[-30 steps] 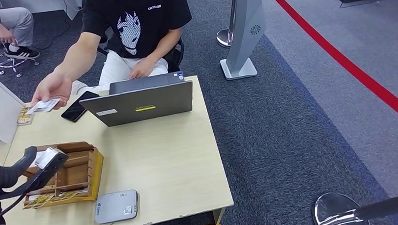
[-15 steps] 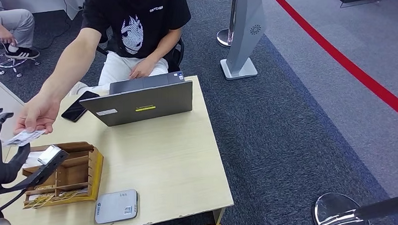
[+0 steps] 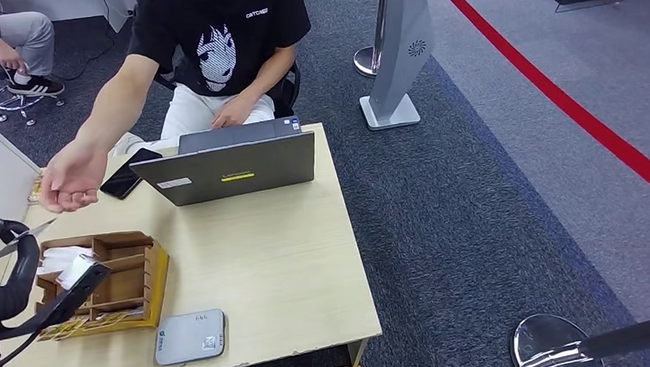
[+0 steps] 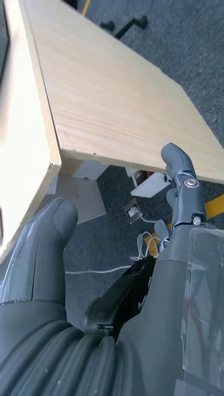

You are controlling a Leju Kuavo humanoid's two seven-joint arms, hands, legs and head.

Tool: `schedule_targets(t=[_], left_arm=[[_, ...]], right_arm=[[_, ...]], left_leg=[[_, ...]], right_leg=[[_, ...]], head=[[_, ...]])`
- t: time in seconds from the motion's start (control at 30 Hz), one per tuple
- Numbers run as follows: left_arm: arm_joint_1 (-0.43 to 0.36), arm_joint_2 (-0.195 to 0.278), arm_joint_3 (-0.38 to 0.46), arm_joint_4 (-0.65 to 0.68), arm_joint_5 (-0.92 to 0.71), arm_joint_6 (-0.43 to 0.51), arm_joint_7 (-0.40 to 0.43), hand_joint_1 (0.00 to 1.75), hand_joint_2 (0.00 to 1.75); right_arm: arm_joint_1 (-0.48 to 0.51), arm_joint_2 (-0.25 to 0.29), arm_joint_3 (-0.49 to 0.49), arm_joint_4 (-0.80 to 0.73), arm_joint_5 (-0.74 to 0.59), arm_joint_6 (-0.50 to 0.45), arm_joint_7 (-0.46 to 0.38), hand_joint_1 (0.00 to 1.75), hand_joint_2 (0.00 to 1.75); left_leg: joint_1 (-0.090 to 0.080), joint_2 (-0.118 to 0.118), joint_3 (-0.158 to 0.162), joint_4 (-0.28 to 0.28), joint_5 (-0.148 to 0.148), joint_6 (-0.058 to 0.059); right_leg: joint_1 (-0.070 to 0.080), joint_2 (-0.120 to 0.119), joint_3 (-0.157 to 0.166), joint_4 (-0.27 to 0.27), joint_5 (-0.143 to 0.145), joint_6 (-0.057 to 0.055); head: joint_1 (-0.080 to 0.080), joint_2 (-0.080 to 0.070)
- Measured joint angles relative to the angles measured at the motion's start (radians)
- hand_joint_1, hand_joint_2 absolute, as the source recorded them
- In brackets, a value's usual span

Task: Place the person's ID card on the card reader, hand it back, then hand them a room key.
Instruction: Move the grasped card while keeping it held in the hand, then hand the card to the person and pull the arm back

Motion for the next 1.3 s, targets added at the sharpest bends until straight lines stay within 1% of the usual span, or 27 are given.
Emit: schedule_targets(t=[0.1, 0.2, 0.27, 0.4, 0.53, 0.7, 0.87, 1.0, 1.1, 1.17, 1.3], left_arm=[[0.074, -0.048, -0.001, -0.082, 0.082, -0.001, -0.056, 1.75, 1.75], [0.144, -0.086, -0.017, -0.140, 0.126, -0.004, -0.098, 1.75, 1.75], [0.192, -0.111, -0.042, -0.156, 0.156, -0.008, -0.119, 1.75, 1.75], [0.276, -0.161, -0.113, -0.134, 0.184, -0.021, -0.111, 1.75, 1.75], [0.315, -0.182, -0.174, -0.037, 0.195, -0.018, -0.091, 1.75, 1.75], [0.328, -0.189, -0.215, 0.092, 0.204, -0.017, -0.063, 1.75, 1.75], [0.320, -0.190, -0.221, 0.193, 0.188, -0.028, -0.029, 1.75, 1.75], [0.305, -0.190, -0.225, 0.257, 0.163, -0.044, -0.018, 1.75, 1.75], [0.294, -0.185, -0.236, 0.276, 0.136, -0.036, -0.012, 1.75, 1.75], [0.282, -0.174, -0.249, 0.277, 0.102, -0.011, -0.007, 1.75, 1.75], [0.243, -0.142, -0.264, 0.227, 0.038, 0.032, 0.003, 1.75, 1.75]], right_arm=[[0.039, 0.000, 0.030, -0.064, -0.030, -0.050, 0.001, 0.00, 1.75], [0.066, 0.000, 0.053, -0.115, -0.044, -0.066, 0.003, 0.00, 1.75], [0.077, 0.000, 0.064, -0.144, -0.045, -0.074, 0.008, 0.00, 1.75], [0.096, 0.000, 0.082, -0.192, -0.046, -0.089, 0.020, 0.00, 1.75], [0.103, 0.000, 0.093, -0.227, -0.062, -0.092, 0.039, 0.00, 1.75], [0.121, 0.000, 0.104, -0.264, -0.066, -0.086, 0.058, 0.00, 1.75], [0.131, 0.000, 0.112, -0.286, -0.063, -0.070, 0.081, 0.00, 1.75], [0.131, 0.000, 0.112, -0.288, -0.057, -0.045, 0.090, 0.00, 1.75], [0.132, 0.000, 0.112, -0.288, -0.055, -0.030, 0.098, 0.00, 1.75], [0.133, 0.000, 0.112, -0.289, -0.057, -0.017, 0.099, 0.00, 1.75], [0.148, 0.000, 0.113, -0.300, -0.044, 0.008, 0.104, 0.00, 1.75]], left_leg=[[0.000, 0.000, 0.000, 0.000, -0.001, 0.001], [-0.001, 0.001, 0.000, 0.000, -0.002, 0.001], [-0.001, 0.001, 0.000, 0.000, -0.003, 0.001], [-0.001, 0.001, 0.000, 0.000, -0.003, 0.001], [-0.001, 0.001, 0.000, 0.000, -0.003, 0.001], [0.000, 0.000, 0.000, 0.000, -0.003, 0.001], [0.000, 0.000, 0.000, 0.000, -0.003, 0.001], [0.000, 0.000, 0.000, 0.000, -0.003, 0.001], [0.000, 0.000, 0.000, 0.000, -0.003, 0.001], [0.000, 0.000, 0.000, 0.000, -0.003, 0.001], [0.000, 0.000, 0.001, 0.000, -0.003, 0.001]], right_leg=[[0.000, 0.000, -0.001, 0.000, 0.000, 0.001], [0.000, 0.000, -0.001, -0.001, -0.001, 0.001], [0.000, 0.000, -0.002, -0.001, -0.001, 0.001], [0.000, 0.000, -0.002, -0.001, -0.002, 0.002], [0.000, 0.000, -0.002, -0.001, -0.002, 0.002], [0.000, 0.000, -0.002, -0.001, -0.002, 0.002], [0.000, 0.000, -0.002, -0.001, -0.002, 0.002], [0.000, 0.000, -0.002, -0.001, -0.002, 0.002], [0.000, 0.000, -0.002, -0.001, -0.002, 0.002], [0.000, 0.000, -0.001, -0.001, -0.002, 0.002], [0.000, 0.000, -0.001, -0.001, -0.002, 0.002]], head=[[0.000, 0.000], [0.000, 0.000], [0.000, 0.000], [0.000, 0.000], [0.000, 0.000], [0.000, 0.000], [0.000, 0.000], [0.000, 0.000], [0.000, 0.000], [0.000, 0.000], [0.000, 0.000]])
